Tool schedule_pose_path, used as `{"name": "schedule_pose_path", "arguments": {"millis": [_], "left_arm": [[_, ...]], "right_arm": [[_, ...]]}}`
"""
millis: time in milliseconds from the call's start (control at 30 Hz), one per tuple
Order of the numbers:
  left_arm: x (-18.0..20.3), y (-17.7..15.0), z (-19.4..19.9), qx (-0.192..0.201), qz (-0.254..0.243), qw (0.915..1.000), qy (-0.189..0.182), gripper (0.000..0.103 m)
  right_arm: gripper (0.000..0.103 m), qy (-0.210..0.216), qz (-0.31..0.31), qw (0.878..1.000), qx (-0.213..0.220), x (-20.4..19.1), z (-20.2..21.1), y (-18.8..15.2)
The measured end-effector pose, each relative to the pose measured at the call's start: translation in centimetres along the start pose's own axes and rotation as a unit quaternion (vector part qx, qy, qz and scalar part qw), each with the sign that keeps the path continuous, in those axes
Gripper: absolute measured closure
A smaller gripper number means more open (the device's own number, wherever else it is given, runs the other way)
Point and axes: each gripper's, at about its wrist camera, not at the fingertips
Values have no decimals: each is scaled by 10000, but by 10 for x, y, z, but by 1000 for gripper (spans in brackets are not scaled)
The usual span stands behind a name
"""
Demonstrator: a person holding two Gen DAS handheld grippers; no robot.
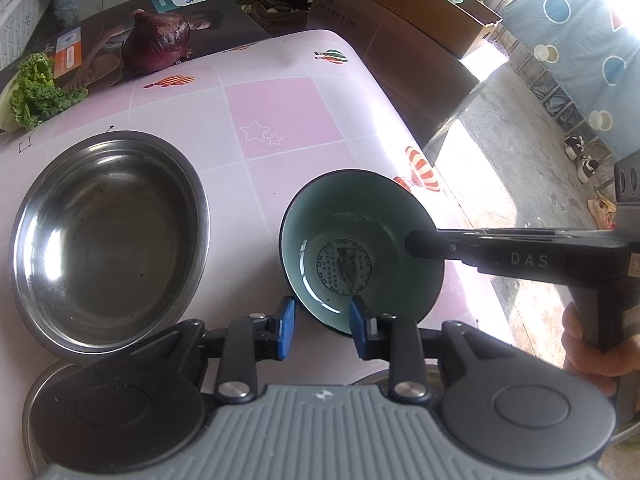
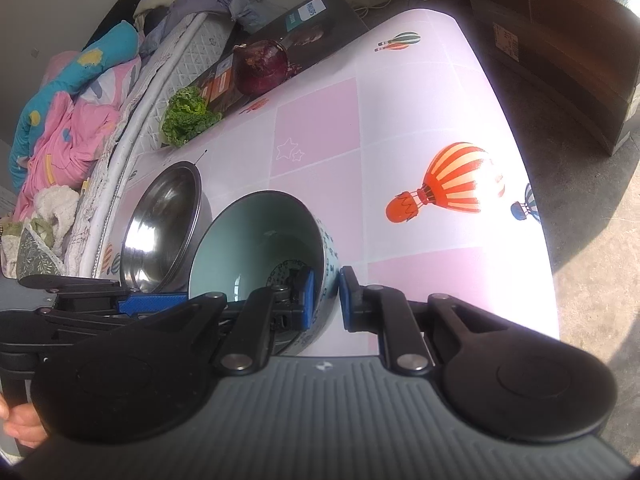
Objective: Organize plates and bowls
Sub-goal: 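Carry the teal bowl with the right tool toward the stainless bowl held by the left tool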
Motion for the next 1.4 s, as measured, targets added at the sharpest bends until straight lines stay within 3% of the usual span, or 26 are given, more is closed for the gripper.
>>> {"name": "schedule_pose_path", "arguments": {"millis": [100,233,533,1400], "left_arm": [[-1,0,-2,-18,-19,10000,-81,76],[5,6,-7,92,-291,9993,214,78],[11,13,-29,-102,-615,9965,561,85],[-1,15,-42,-434,-284,9979,393,86]], "right_arm": [[90,-20,-48,10000,31,4,6,-5],[89,13,-197,9998,60,10,8,-6],[87,47,-379,9993,-15,14,-1,-6],[83,25,-365,9993,-124,9,-13,-6]]}}
Point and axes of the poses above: each gripper's, at about its wrist camera, not at the fingertips, and z roughly against the way its jaws point, x to its right, y to its top, and after that the axes turned 1 degree about x, right-handed
